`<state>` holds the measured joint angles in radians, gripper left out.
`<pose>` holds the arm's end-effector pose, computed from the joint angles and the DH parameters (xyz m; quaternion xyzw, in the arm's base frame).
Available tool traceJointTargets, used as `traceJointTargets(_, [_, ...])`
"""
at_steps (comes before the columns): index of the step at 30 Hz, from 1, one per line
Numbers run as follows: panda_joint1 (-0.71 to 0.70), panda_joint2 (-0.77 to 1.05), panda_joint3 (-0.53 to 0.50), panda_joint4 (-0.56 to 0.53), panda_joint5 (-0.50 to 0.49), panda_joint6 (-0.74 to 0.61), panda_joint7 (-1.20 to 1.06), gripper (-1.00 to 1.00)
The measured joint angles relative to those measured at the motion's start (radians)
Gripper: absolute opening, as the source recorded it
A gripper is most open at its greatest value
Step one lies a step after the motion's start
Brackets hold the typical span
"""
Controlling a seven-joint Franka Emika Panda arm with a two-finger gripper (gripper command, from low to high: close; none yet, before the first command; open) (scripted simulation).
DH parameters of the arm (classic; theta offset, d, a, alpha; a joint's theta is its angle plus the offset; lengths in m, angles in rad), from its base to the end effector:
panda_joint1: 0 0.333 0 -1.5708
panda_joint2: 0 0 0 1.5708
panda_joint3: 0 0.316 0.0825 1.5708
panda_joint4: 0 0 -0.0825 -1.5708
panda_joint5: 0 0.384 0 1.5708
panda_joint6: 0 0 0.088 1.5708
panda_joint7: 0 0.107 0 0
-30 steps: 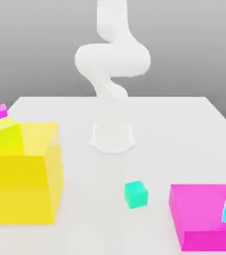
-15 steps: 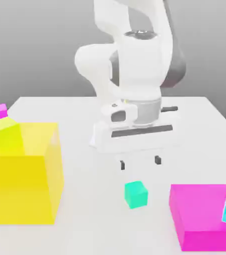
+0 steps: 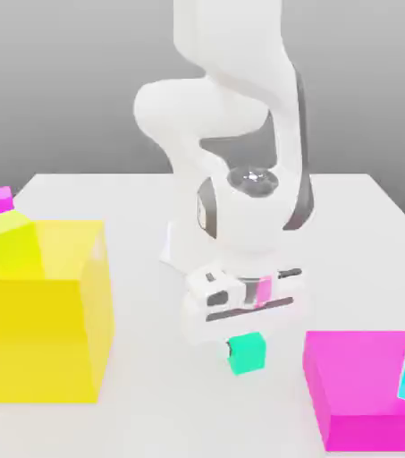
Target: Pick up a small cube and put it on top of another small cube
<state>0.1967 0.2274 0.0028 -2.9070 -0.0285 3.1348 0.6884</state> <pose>0.3179 0.0669 0.1319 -0.9736 0.2282 -0.0001 0.0003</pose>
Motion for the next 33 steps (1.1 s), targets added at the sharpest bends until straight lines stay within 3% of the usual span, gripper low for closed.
traceJointTargets(9, [0.005,-0.278,0.016,-0.029,0.026,-0.249,-0.025,-1.00])
traceJointTargets(27, [0.222,-0.143,0.132,0.603,0.013,-0.748,-0.207,-1.00])
traceJointTargets(31, [0.233,-0.030,0.130,0.618,-0.010,-0.652,-0.203,-1.00])
traceJointTargets(32, [0.234,-0.013,0.128,0.615,-0.015,-0.632,-0.200,1.00])
traceJointTargets(33, [0.234,-0.013,0.128,0.615,-0.015,-0.632,-0.200,1.00])
